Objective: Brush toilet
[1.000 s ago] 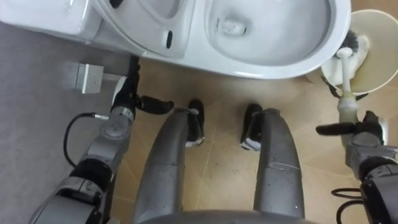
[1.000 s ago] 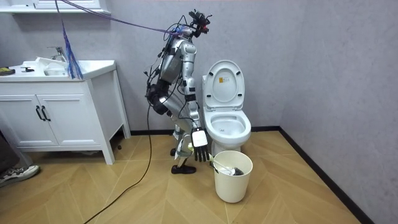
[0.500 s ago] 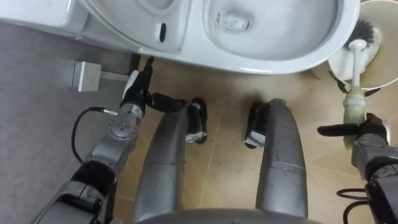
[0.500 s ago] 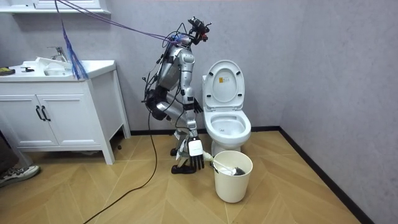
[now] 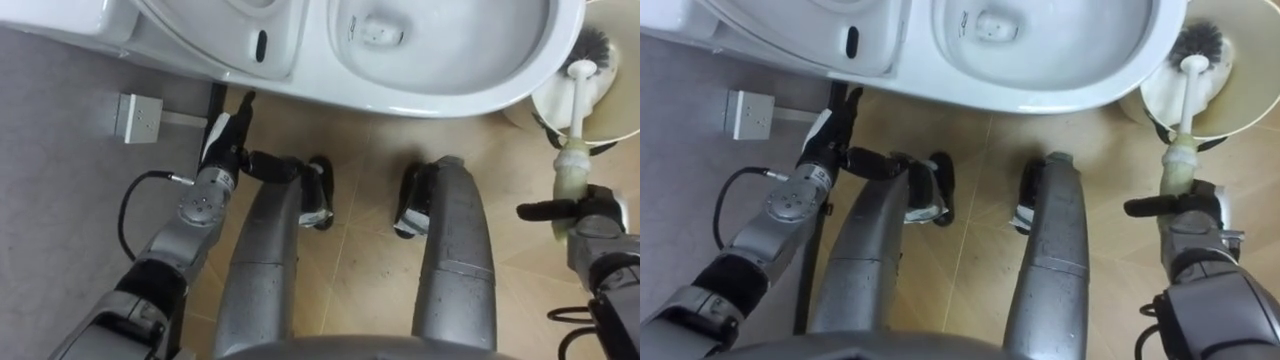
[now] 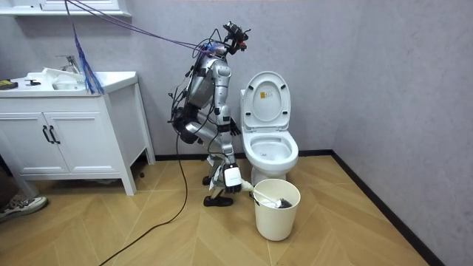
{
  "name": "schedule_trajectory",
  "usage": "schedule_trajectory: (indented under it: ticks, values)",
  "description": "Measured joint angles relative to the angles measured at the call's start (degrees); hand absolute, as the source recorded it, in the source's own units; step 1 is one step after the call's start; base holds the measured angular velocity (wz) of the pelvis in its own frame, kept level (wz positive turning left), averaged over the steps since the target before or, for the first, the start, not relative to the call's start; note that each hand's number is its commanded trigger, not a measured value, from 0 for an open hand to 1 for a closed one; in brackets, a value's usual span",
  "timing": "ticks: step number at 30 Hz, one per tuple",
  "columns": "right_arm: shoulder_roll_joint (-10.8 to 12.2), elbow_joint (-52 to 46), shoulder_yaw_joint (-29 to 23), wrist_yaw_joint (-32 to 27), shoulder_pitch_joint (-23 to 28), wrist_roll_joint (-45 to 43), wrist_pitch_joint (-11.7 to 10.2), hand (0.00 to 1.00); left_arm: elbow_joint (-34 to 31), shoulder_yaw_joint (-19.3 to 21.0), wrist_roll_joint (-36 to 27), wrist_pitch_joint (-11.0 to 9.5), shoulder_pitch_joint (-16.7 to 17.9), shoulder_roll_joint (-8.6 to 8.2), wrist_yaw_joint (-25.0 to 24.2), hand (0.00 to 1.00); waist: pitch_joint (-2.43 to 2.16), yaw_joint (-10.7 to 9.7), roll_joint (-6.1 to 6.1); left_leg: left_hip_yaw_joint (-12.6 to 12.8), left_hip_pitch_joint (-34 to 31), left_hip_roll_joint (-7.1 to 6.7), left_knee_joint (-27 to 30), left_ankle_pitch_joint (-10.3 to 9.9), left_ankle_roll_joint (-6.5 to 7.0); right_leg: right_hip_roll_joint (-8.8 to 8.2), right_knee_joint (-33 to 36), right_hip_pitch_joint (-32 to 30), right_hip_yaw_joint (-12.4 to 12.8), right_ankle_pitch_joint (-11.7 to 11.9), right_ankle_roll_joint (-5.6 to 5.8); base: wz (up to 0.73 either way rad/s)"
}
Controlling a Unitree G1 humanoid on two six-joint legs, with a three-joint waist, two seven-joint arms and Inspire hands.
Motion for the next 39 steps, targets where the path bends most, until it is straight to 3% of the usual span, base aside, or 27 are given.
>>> schedule_trajectory:
  ticks: [12, 18, 24, 30, 34, 37, 39]
  values:
    - [0.2, -0.1, 0.5, 0.0, 0.4, 2.2, 0.0, 1.00, -1.5, -0.3, -1.0, -0.1, 1.7, 0.26, -1.2, 0.00, 0.01, -1.0, -0.09, 0.1, 0.4, 0.44, -0.6, 0.0, 0.10, 0.81, -0.8, 0.3, 0.0, -0.1, 0.29, -0.01]
    - [1.7, 0.1, 0.6, 0.0, 0.6, 5.0, -0.1, 1.00, -1.1, -0.7, -1.1, -0.2, 2.6, 0.26, -1.5, 0.00, 0.01, -1.1, -0.31, 0.0, 4.2, 0.92, -4.3, 0.3, -0.29, 1.20, -4.8, 4.2, -0.7, 0.9, -0.16, -0.06]
    - [2.7, 0.2, 0.4, 1.6, 3.2, 6.1, 0.1, 1.00, -0.4, -0.7, -0.9, -0.2, 5.3, 0.73, -1.4, 0.00, -0.02, -1.9, -0.72, -0.3, 12.4, 1.11, -10.8, 1.1, -0.60, 1.33, -11.6, 13.0, -2.2, 1.5, 0.14, 0.00]
    - [4.4, -0.1, -1.8, 2.4, 5.0, 6.2, 0.5, 1.00, 1.7, -0.6, -1.0, -1.0, 7.3, 2.09, -1.7, 0.00, -0.14, -2.6, -0.99, -0.8, 23.7, 1.54, -18.5, 1.6, -0.81, 3.30, -21.3, 25.2, -3.4, 3.1, 1.15, -0.07]
    - [5.4, -0.3, -2.0, 2.5, 8.4, 6.9, 0.6, 1.00, 5.0, 0.8, -0.6, -2.3, 8.8, 2.17, -1.9, 0.00, -0.44, -2.4, -1.38, -0.7, 32.1, 1.19, -23.7, 2.0, -0.48, 3.74, -27.4, 33.9, -3.9, 4.0, 2.29, -0.03]
    - [6.7, -0.8, -3.3, 3.1, 10.7, 7.7, 0.4, 1.00, 7.1, 3.5, -0.6, -2.3, 10.6, 2.23, -2.9, 0.00, -0.93, -2.4, -1.95, -0.7, 37.7, 0.86, -27.8, 2.6, -0.31, 3.79, -31.9, 39.8, -4.6, 4.7, 2.86, 0.04]
    - [7.3, -1.2, -5.0, 3.6, 12.2, 7.8, 0.4, 1.00, 9.0, 4.4, -0.4, -2.4, 11.1, 2.04, -3.2, 0.00, -1.02, -2.4, -2.16, -0.9, 41.5, 0.48, -31.0, 3.3, -0.28, 3.86, -35.0, 43.6, -4.9, 5.3, 3.24, 0.06]
